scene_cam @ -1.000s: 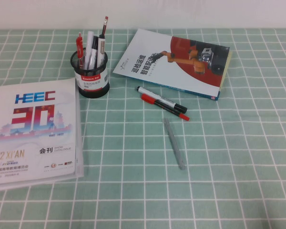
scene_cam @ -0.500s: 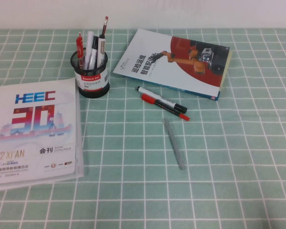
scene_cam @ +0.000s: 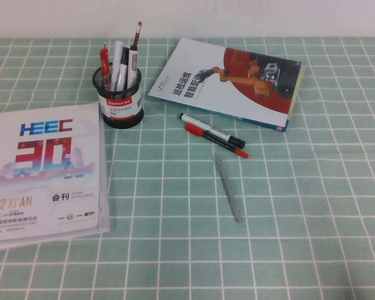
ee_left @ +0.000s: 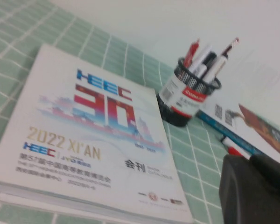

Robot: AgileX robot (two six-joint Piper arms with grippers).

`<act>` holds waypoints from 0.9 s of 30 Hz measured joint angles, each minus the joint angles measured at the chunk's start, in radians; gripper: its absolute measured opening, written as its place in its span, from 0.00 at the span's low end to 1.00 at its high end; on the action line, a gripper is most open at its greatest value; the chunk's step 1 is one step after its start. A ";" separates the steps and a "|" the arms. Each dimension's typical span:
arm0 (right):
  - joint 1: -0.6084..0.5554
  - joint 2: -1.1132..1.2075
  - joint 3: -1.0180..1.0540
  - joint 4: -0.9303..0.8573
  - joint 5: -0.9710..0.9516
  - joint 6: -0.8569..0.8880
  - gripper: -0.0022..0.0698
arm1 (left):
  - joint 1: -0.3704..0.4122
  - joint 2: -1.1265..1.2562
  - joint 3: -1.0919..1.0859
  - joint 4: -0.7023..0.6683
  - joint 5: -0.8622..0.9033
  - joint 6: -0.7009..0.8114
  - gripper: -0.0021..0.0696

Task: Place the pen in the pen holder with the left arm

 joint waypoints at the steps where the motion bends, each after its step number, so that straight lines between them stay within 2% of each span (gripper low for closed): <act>1: 0.000 0.000 0.000 0.000 0.000 0.000 0.00 | 0.000 0.026 -0.028 0.000 0.031 -0.002 0.03; 8: 0.000 0.000 0.000 0.000 0.000 0.000 0.00 | 0.002 0.388 -0.378 -0.002 0.326 0.007 0.03; 11: 0.000 0.000 0.000 0.000 0.000 0.000 0.00 | 0.002 0.572 -0.538 -0.002 0.488 0.089 0.03; 18: 0.000 0.000 0.000 0.000 0.000 0.000 0.00 | -0.015 0.930 -0.796 -0.009 0.602 0.211 0.03; 21: 0.000 0.000 0.000 0.000 0.000 0.000 0.00 | -0.065 1.071 -0.887 -0.002 0.602 0.223 0.03; 27: 0.000 0.000 0.000 0.000 0.000 0.000 0.00 | -0.219 1.360 -1.097 0.021 0.608 0.166 0.03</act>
